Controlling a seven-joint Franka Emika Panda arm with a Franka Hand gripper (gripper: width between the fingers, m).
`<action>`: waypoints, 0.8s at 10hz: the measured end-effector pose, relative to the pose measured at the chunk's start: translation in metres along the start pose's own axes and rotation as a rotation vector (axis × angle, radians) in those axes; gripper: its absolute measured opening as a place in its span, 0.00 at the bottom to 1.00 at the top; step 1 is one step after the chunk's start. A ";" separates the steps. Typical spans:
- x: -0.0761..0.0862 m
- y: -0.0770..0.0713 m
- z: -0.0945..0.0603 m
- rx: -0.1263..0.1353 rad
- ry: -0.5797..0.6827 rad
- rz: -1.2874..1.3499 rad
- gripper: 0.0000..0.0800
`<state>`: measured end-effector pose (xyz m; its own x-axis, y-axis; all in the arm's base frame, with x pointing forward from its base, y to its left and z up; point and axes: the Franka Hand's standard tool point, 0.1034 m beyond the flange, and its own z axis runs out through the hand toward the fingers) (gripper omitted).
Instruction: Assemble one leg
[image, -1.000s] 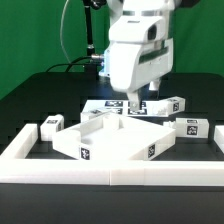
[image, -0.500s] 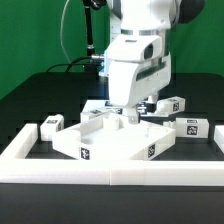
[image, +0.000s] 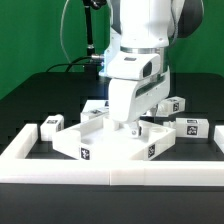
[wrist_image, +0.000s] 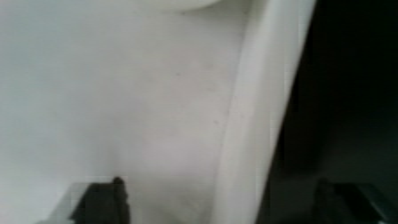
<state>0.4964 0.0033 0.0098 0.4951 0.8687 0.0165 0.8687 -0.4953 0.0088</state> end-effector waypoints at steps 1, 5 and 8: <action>0.000 -0.001 0.001 0.002 -0.001 0.000 0.49; -0.003 -0.003 0.002 0.010 -0.006 0.007 0.08; -0.003 -0.006 0.002 0.012 -0.016 -0.089 0.08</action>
Offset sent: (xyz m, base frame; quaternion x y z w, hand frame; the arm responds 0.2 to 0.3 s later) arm 0.0000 0.0000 0.0000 0.0000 0.0000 0.0000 1.0000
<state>0.4901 0.0040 0.0075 0.4164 0.9092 0.0001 0.9092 -0.4164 -0.0022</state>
